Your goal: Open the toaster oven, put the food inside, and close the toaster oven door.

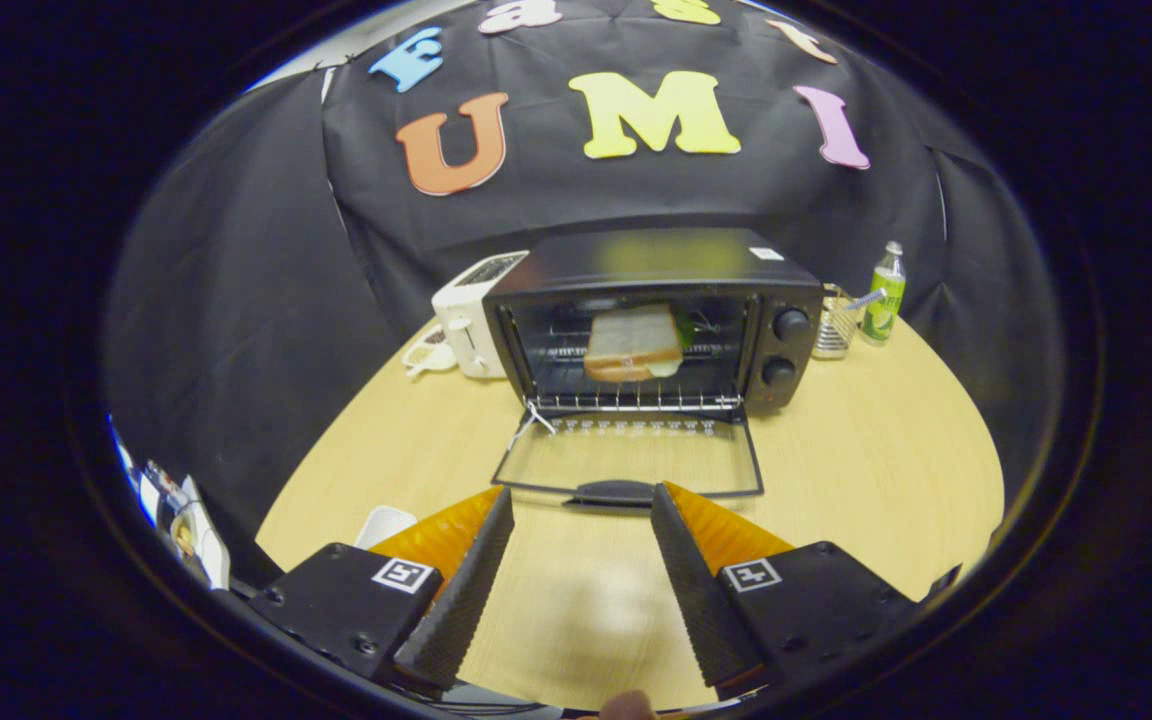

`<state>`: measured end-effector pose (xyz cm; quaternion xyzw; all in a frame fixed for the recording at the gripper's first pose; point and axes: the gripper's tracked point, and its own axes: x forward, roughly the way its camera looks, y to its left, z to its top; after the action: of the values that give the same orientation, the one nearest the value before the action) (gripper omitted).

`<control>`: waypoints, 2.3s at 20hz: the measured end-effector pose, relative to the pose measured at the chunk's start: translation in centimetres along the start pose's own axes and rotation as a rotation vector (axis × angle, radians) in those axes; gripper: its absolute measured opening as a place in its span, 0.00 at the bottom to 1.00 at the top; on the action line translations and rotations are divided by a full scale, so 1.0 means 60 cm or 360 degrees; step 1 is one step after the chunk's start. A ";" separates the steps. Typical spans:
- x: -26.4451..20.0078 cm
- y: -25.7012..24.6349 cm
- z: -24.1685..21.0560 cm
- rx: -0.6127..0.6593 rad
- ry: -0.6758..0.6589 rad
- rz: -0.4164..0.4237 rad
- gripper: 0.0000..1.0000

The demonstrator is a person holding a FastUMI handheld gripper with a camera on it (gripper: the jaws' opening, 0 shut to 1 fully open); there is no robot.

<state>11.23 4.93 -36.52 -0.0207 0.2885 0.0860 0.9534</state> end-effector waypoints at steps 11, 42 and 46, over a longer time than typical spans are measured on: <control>0.151 -0.046 -0.101 0.0111 0.0209 -0.0134 0.91; 0.025 -0.034 0.166 0.0078 -0.0266 -0.0347 0.91; -0.065 -0.032 0.243 0.0076 -0.0418 -0.0314 0.92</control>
<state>16.34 3.77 -22.28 -0.0148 0.1599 -0.0128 0.9869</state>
